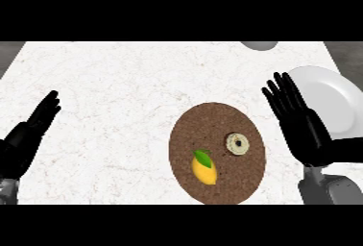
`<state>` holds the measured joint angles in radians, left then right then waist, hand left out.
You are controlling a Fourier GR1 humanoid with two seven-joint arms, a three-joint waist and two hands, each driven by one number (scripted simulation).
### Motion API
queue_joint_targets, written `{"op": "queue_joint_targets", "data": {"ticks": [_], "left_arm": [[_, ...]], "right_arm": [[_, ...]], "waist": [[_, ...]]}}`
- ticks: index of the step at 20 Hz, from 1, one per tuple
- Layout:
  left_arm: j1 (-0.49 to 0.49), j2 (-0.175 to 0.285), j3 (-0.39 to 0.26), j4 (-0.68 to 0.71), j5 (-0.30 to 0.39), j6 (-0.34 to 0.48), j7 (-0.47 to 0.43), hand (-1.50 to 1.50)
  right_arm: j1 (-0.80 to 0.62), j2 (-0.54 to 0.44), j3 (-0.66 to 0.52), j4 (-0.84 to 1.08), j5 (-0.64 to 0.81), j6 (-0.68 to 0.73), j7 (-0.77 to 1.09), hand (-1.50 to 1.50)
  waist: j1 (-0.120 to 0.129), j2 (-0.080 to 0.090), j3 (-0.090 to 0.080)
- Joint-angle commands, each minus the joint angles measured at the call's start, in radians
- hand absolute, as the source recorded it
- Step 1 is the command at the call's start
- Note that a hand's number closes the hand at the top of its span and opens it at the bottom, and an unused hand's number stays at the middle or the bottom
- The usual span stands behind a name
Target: Pick the lemon from the placemat and place it in the plate
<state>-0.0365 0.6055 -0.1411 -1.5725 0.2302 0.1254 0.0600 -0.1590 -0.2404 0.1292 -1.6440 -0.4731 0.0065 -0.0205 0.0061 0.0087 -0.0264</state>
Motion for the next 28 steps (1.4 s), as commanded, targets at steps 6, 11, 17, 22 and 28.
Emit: {"op": "queue_joint_targets", "data": {"ticks": [6, 11, 17, 22, 28], "left_arm": [[-0.099, -0.118, -0.014, 0.055, 0.038, 0.033, 0.031, 0.00], [-0.119, -0.175, -0.027, 0.096, 0.051, 0.052, 0.077, 0.00], [-0.150, -0.189, -0.015, 0.172, 0.042, 0.047, 0.071, 0.00], [-0.186, -0.206, -0.003, 0.188, 0.029, 0.060, 0.094, 0.00], [-0.127, -0.238, -0.003, 0.147, 0.007, 0.070, 0.100, 0.00]], "right_arm": [[-0.281, -0.061, 0.254, 0.086, -0.037, 0.479, 0.030, 1.50], [-0.266, -0.041, 0.168, 0.372, 0.203, 0.438, -0.393, -1.50], [-0.323, -0.195, 0.258, 0.536, 0.469, 0.612, -0.747, -1.50], [-0.408, -0.169, 0.365, 0.652, 0.666, 0.501, -0.856, -1.50], [-0.496, -0.179, 0.386, 0.699, 0.731, 0.493, -0.851, -1.50]], "waist": [[0.091, 0.027, 0.027], [0.041, 0.018, 0.030], [0.026, 0.010, 0.030], [0.017, 0.001, 0.028], [0.007, -0.008, 0.027]]}}
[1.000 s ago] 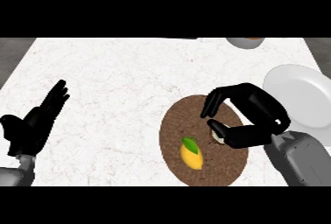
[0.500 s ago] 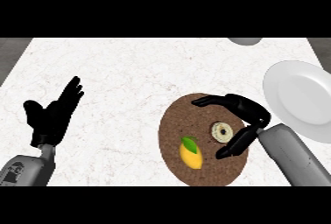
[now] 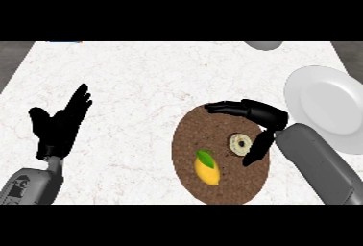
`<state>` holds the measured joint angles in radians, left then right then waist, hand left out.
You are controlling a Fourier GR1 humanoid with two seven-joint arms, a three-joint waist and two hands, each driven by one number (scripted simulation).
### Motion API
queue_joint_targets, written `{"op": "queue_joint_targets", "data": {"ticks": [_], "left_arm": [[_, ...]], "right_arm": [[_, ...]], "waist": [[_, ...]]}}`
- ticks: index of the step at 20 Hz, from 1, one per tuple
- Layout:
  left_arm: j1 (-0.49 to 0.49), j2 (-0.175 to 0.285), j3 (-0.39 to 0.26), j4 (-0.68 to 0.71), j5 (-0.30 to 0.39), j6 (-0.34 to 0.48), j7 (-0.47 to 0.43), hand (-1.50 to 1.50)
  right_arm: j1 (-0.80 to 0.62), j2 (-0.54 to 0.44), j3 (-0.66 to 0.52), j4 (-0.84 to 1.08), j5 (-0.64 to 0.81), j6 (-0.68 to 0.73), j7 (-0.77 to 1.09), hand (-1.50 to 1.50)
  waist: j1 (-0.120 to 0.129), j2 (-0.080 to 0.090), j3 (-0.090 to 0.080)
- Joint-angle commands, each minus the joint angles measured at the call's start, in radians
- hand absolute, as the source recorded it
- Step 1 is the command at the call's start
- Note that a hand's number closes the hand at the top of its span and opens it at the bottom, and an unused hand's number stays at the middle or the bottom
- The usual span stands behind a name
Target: Pick the lemon from the placemat and place it in the plate
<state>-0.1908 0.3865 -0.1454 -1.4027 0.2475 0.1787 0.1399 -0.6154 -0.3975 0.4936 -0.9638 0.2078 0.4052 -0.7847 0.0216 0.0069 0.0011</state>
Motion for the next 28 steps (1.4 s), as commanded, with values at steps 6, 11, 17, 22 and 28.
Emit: {"op": "queue_joint_targets", "data": {"ticks": [6, 11, 17, 22, 28], "left_arm": [[0.016, -0.016, 0.035, 0.051, -0.018, -0.037, -0.059, 0.00], [0.009, -0.028, 0.034, 0.009, -0.037, -0.035, -0.003, 0.00], [0.024, -0.029, 0.069, -0.016, -0.046, -0.047, 0.036, 0.00], [-0.006, -0.056, 0.086, -0.018, -0.066, -0.044, 0.059, 0.00], [-0.021, -0.078, 0.112, 0.065, -0.101, -0.092, -0.007, 0.00]], "right_arm": [[-0.093, -0.010, 0.106, -0.020, 0.144, 0.113, 0.039, -1.50], [-0.059, 0.039, 0.152, -0.069, 0.282, -0.008, 0.104, -1.50], [-0.051, 0.042, 0.143, -0.100, 0.390, 0.033, 0.154, -1.50], [-0.057, 0.085, 0.125, -0.105, 0.472, 0.074, 0.188, -1.50], [0.022, 0.101, 0.119, -0.161, 0.579, 0.094, 0.197, -1.50]], "waist": [[-0.013, -0.006, -0.002], [-0.014, -0.006, -0.001], [-0.015, -0.008, -0.001], [-0.017, -0.007, -0.001], [-0.021, -0.007, -0.001]]}}
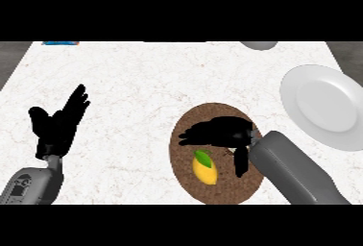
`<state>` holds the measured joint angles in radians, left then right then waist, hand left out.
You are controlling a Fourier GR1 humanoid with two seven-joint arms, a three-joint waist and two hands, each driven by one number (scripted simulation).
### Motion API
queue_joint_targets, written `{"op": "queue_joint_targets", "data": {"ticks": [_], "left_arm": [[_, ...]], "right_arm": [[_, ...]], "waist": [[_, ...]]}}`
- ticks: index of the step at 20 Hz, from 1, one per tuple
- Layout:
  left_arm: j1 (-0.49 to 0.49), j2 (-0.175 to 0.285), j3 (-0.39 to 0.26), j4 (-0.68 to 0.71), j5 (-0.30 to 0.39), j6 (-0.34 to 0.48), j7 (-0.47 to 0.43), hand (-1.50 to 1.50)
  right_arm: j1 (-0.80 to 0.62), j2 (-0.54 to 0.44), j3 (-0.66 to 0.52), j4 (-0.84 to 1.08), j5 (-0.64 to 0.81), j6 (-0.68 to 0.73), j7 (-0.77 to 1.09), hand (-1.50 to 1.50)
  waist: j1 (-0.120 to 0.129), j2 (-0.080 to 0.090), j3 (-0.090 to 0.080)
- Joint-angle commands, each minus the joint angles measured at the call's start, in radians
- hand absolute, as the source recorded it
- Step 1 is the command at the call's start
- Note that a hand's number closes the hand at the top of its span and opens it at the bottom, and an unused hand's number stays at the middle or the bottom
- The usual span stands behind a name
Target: Pick the lemon from the placemat and place it in the plate
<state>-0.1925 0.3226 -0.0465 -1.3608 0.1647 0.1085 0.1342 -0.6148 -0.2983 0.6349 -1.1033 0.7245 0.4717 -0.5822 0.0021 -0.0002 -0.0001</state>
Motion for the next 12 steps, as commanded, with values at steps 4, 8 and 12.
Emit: {"op": "queue_joint_targets", "data": {"ticks": [4, 8, 12], "left_arm": [[-0.015, -0.026, 0.027, -0.017, -0.046, 0.004, 0.027, 0.00], [-0.019, -0.020, 0.054, 0.034, -0.029, -0.054, -0.005, 0.00], [0.024, -0.027, 0.062, -0.070, -0.036, -0.054, 0.048, 0.00]], "right_arm": [[0.015, 0.111, -0.046, -0.009, 0.113, 0.016, 0.065, -1.50], [0.042, 0.170, -0.008, 0.122, 0.214, -0.095, 0.019, -1.50], [-0.005, 0.161, -0.066, 0.179, 0.274, -0.097, -0.026, -1.50]], "waist": [[0.000, 0.000, 0.000], [0.003, 0.002, 0.000], [0.006, 0.001, 0.000]]}}
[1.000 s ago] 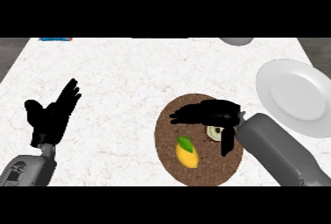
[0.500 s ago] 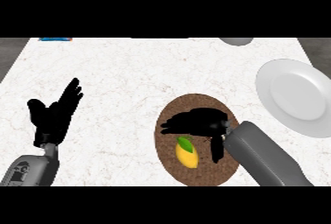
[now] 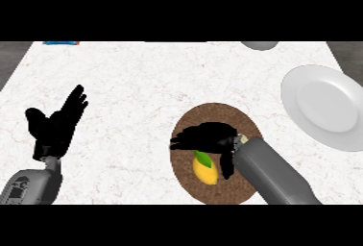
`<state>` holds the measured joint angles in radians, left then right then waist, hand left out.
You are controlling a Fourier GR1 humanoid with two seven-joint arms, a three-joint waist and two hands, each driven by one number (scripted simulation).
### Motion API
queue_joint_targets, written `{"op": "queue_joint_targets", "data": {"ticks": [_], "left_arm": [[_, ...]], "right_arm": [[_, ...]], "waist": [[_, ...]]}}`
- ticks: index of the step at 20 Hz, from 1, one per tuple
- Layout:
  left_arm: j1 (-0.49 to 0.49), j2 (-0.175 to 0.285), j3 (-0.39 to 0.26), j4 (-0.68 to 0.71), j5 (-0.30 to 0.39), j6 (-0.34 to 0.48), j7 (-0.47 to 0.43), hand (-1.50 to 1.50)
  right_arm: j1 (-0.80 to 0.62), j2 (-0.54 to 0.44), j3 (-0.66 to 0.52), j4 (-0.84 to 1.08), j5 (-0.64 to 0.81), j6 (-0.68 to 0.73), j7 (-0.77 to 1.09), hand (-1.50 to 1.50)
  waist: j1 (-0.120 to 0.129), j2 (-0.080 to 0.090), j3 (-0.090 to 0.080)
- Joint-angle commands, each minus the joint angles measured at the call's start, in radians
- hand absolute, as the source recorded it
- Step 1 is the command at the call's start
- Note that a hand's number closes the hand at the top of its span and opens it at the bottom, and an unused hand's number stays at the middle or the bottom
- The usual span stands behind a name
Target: Pick the lemon from the placemat and place it in the plate
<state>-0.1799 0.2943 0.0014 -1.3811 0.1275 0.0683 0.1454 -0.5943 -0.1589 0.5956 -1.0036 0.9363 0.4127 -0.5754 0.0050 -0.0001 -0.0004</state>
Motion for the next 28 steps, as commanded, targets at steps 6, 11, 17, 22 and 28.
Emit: {"op": "queue_joint_targets", "data": {"ticks": [6, 11, 17, 22, 28], "left_arm": [[-0.035, -0.063, -0.019, 0.020, -0.060, 0.041, 0.027, 0.00], [0.008, -0.053, 0.012, 0.023, -0.044, -0.008, -0.019, 0.00], [0.073, -0.055, 0.011, -0.051, -0.061, -0.017, -0.019, 0.00], [0.047, -0.024, 0.055, -0.009, -0.034, -0.031, -0.015, 0.00], [0.031, -0.011, 0.085, -0.028, -0.022, -0.007, 0.043, 0.00]], "right_arm": [[0.012, 0.064, 0.082, 0.046, 0.135, 0.004, -0.072, 1.50], [0.069, 0.065, 0.046, 0.040, 0.141, -0.050, -0.138, 1.50], [0.097, 0.031, -0.034, 0.017, 0.132, -0.095, -0.188, 1.50], [0.236, -0.042, -0.225, -0.162, 0.076, -0.122, 0.071, 1.50], [0.408, -0.096, -0.421, -0.398, 0.002, -0.303, 0.166, 1.50]], "waist": [[-0.003, 0.002, 0.000], [-0.001, 0.002, 0.000], [0.001, 0.000, 0.001], [-0.050, -0.010, 0.000], [-0.077, -0.016, 0.000]]}}
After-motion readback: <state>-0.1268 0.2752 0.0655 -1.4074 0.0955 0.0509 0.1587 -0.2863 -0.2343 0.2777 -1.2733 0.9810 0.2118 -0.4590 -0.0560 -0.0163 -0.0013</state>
